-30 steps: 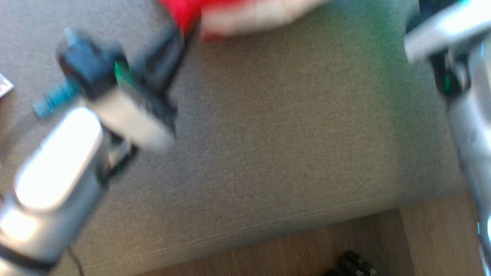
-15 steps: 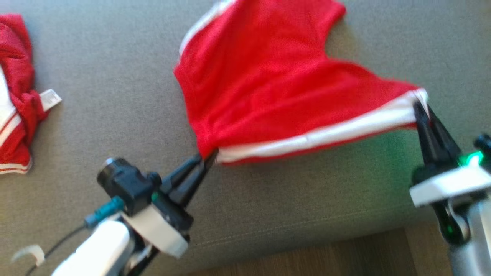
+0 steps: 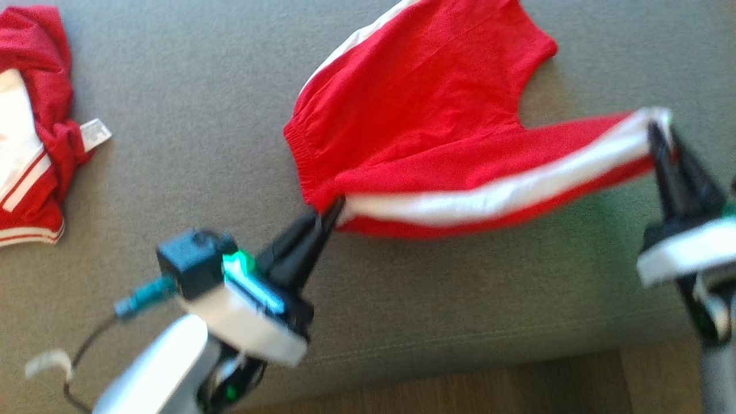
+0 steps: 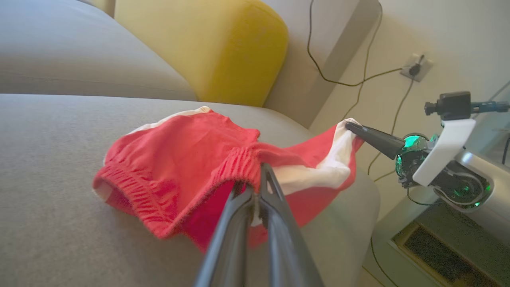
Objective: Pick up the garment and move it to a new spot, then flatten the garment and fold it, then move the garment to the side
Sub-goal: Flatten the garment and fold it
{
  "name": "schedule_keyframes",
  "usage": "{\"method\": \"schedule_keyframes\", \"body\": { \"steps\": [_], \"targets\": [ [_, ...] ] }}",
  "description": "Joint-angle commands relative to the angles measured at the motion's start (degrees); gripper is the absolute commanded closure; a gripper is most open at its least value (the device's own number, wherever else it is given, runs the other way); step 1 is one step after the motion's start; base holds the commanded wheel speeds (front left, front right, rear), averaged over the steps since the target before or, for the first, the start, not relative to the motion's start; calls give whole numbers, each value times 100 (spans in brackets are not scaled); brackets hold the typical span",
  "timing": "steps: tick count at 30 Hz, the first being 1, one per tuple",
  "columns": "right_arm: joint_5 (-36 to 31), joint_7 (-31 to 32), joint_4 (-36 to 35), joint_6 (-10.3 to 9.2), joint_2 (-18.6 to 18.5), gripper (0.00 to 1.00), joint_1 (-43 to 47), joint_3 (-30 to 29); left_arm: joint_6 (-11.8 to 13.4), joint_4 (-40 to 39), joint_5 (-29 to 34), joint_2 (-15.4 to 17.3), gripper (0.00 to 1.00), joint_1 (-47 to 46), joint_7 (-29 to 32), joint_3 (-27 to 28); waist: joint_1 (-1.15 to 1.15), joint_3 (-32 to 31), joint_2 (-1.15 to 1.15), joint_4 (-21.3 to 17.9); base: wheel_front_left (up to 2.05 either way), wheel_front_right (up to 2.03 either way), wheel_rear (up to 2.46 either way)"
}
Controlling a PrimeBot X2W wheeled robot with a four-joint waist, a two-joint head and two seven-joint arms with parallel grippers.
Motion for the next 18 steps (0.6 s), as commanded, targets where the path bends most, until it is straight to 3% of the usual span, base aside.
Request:
{"method": "schedule_keyframes", "body": {
  "steps": [1, 9, 11, 18],
  "targets": [
    [-87, 3, -140, -2, -171, 100, -293, 104, 7, -116, -77, 57, 100, -375, -29, 267, 1, 73, 0, 70, 0, 0, 0],
    [-1004, 61, 1625, -2, -163, 100, -2372, 319, 7, 900, -532, -479, 100, -1163, -29, 527, 1, 421, 0, 274, 0, 0, 0],
    [-1134, -75, 2413, -2, -118, 100, -3136, 535, 7, 1287, -755, -731, 100, -1386, -29, 593, 1, 567, 0, 379, 0, 0, 0],
    [-1604, -510, 4044, -2, -26, 100, -4519, 607, 7, 1841, -1286, -1304, 100, -1901, -29, 822, 1, 878, 0, 714, 0, 0, 0]
  ]
}}
